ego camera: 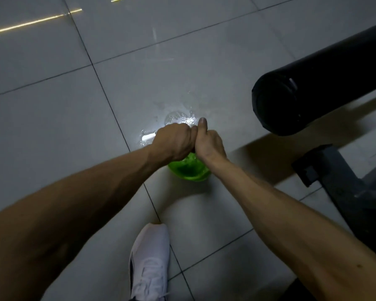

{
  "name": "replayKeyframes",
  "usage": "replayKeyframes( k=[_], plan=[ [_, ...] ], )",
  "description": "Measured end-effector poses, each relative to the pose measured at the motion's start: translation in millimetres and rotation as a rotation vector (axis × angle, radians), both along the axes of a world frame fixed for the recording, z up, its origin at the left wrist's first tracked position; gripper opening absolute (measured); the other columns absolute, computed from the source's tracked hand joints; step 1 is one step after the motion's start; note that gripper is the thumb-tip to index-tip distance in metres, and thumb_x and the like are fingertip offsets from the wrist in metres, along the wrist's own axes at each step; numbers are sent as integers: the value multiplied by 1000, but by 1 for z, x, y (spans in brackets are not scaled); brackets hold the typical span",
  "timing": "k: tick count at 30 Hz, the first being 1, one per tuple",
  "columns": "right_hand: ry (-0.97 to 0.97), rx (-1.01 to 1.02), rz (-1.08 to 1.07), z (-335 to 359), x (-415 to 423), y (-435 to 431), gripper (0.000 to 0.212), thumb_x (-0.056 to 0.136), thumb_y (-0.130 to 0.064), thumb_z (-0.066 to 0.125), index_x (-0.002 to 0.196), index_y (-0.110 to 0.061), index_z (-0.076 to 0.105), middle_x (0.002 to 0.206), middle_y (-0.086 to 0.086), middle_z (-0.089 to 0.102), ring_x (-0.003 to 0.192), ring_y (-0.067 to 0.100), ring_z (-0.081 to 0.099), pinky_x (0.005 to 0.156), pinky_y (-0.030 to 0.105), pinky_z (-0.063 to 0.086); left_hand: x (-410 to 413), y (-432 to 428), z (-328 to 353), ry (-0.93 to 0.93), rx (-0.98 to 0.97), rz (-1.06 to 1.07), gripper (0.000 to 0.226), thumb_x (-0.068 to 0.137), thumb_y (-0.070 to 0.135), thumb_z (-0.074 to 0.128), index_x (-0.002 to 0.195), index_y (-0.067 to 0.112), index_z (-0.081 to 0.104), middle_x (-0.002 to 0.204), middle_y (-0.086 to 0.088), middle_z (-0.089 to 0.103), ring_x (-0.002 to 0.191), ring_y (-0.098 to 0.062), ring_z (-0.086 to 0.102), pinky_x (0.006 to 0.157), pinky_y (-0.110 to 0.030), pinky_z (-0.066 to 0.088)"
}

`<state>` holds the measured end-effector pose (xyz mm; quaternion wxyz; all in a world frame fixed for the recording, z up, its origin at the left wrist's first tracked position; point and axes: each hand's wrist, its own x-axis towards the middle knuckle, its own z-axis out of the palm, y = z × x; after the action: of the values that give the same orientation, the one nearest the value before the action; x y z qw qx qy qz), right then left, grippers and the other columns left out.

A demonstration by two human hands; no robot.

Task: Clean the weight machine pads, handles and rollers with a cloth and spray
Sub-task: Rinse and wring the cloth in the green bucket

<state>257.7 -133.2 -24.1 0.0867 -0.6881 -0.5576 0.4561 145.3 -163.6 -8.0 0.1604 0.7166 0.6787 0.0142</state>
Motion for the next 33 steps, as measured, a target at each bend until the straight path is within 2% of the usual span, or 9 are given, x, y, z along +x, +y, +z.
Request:
replayKeyframes(
  k=[2, 5, 7, 9, 13, 16, 18, 29, 33],
  plan=[
    [-19, 31, 39, 0, 1, 1, 84, 104, -65, 9, 116, -10, 72, 121, 17, 69, 114, 36, 61, 99, 42, 47, -1, 5, 5, -86, -150, 65, 35, 110, 29, 30, 109, 7, 57, 96, -17, 61, 94, -40, 61, 82, -48, 51],
    [-51, 62, 86, 0, 0, -2, 81, 105, -63, 9, 106, -9, 71, 114, 16, 69, 108, 35, 61, 88, 40, 43, -7, 8, 5, -266, -270, 128, 32, 110, 22, 30, 95, 6, 53, 77, -13, 50, 92, -42, 61, 75, -42, 46],
    [-76, 95, 118, 1, 0, -4, 79, 105, -63, 10, 101, -10, 69, 114, 17, 68, 109, 36, 61, 85, 39, 40, -9, 7, 6, -360, -350, 166, 30, 109, 15, 32, 100, -2, 55, 87, -27, 56, 88, -40, 57, 74, -40, 41],
    [-115, 125, 159, 1, 0, -4, 75, 106, -62, 12, 96, -12, 67, 113, 17, 69, 109, 37, 61, 84, 39, 38, -8, 4, 6, -427, -371, 215, 32, 109, 14, 32, 92, -1, 55, 94, -32, 59, 83, -37, 53, 71, -35, 35],
    [-159, 191, 232, 0, 2, -3, 70, 107, -61, 16, 89, -14, 65, 94, 9, 63, 102, 35, 62, 81, 36, 37, -3, -2, 11, -572, -391, 385, 45, 110, 20, 28, 67, 15, 41, 80, -15, 52, 69, -25, 44, 58, -29, 36],
    [-178, 240, 291, 0, 2, -2, 68, 106, -61, 17, 81, -16, 61, 86, 5, 57, 94, 33, 60, 79, 35, 36, 0, -7, 16, -680, -432, 456, 46, 109, 21, 30, 65, 17, 42, 58, -2, 43, 44, -11, 36, 38, -21, 28],
    [-200, 271, 330, 2, 4, -3, 68, 107, -60, 18, 79, -15, 60, 83, 5, 56, 88, 32, 56, 77, 36, 35, 1, -8, 16, -757, -460, 535, 48, 109, 28, 29, 64, 17, 43, 49, 1, 40, 33, -10, 30, 41, -22, 24],
    [-259, 453, 395, 4, 7, 0, 65, 110, -48, 28, 88, -3, 71, 97, 21, 72, 94, 42, 64, 72, 35, 33, 10, -10, 24, -970, -624, 743, 54, 107, 49, 27, 63, 19, 35, 47, 2, 30, 40, -13, 21, 49, -24, 15],
    [-251, 426, 324, 2, 2, -2, 63, 108, -47, 29, 86, -5, 71, 92, 19, 72, 89, 41, 64, 71, 37, 37, 15, -13, 17, -1011, -505, 829, 51, 109, 42, 27, 69, 15, 44, 47, 0, 36, 33, -11, 25, 40, -19, 18]
  ],
)
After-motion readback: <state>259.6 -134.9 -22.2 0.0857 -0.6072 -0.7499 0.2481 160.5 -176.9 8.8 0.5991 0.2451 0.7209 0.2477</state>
